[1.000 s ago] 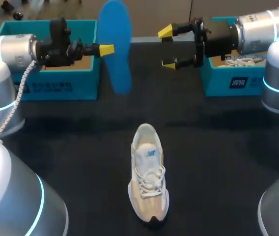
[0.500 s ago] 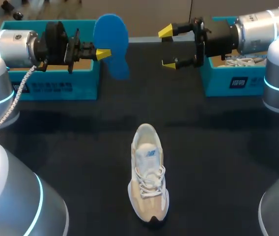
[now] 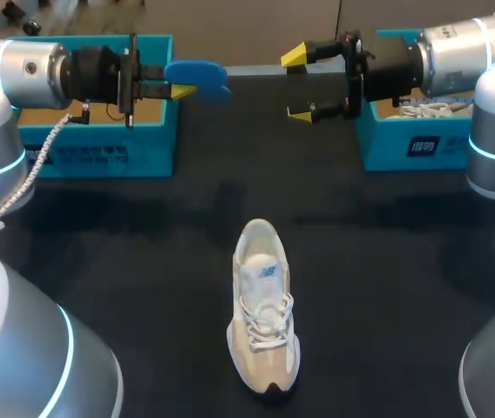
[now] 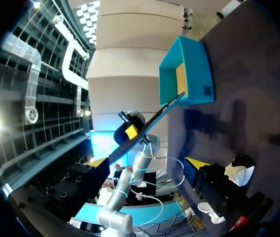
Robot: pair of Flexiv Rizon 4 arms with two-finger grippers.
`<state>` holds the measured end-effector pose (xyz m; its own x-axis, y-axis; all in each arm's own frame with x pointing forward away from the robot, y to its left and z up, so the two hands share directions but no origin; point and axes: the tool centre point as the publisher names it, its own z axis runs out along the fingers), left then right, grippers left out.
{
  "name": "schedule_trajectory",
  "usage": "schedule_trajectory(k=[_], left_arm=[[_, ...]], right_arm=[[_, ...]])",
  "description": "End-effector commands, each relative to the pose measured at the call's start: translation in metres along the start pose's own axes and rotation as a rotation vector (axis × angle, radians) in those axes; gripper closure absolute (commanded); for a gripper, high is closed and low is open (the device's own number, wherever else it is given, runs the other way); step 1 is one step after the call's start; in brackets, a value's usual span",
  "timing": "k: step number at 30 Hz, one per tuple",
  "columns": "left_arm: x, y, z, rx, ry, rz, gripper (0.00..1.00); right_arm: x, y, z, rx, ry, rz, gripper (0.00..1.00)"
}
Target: Take the shoe out of the shoebox, open the shoe tongue, remove and reinsert the insole, then place the shoe into the shoebox
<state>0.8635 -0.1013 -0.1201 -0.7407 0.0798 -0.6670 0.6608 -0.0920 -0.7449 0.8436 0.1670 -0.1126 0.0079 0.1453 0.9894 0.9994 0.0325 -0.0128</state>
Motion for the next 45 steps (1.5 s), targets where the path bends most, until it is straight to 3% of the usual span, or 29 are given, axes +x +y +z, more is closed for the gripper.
schedule_trajectory(k=[1, 5, 6, 9, 10, 12, 14, 22, 29, 45], left_arm=[[0.002, -0.001, 0.000, -0.028, -0.014, 0.384, 1.00], [0.003, 0.001, 0.002, -0.023, -0.022, 0.432, 1.00], [0.004, 0.005, 0.003, -0.052, -0.030, 0.475, 1.00], [0.006, 0.007, 0.006, -0.037, -0.041, 0.592, 1.00], [0.006, 0.006, 0.008, 0.011, -0.051, 0.613, 1.00], [0.006, 0.006, 0.012, -0.039, -0.037, 0.638, 1.00], [0.000, 0.008, 0.010, -0.117, -0.008, 0.526, 1.00], [0.000, 0.008, 0.010, -0.117, -0.008, 0.526, 1.00], [0.004, 0.006, 0.018, -0.070, -0.024, 0.708, 1.00], [0.014, 0.009, 0.033, -0.082, 0.002, 0.862, 1.00]], right_arm=[[0.000, 0.000, 0.002, -0.002, -0.002, 0.000, 0.00], [0.000, 0.000, 0.002, -0.002, -0.002, 0.000, 0.00], [0.000, 0.000, 0.002, -0.002, -0.002, 0.000, 0.00], [0.000, 0.000, 0.002, -0.002, -0.002, 0.000, 0.00], [0.000, 0.000, 0.002, -0.002, -0.002, 0.000, 0.00], [0.000, 0.000, 0.002, -0.002, -0.002, 0.000, 0.00], [0.000, 0.000, 0.002, -0.002, -0.002, 0.000, 0.00], [0.000, 0.000, 0.002, -0.002, -0.002, 0.000, 0.00], [0.000, 0.000, 0.002, -0.002, -0.002, 0.000, 0.00], [-0.011, -0.018, 0.040, 0.020, -0.012, -0.041, 0.00]])
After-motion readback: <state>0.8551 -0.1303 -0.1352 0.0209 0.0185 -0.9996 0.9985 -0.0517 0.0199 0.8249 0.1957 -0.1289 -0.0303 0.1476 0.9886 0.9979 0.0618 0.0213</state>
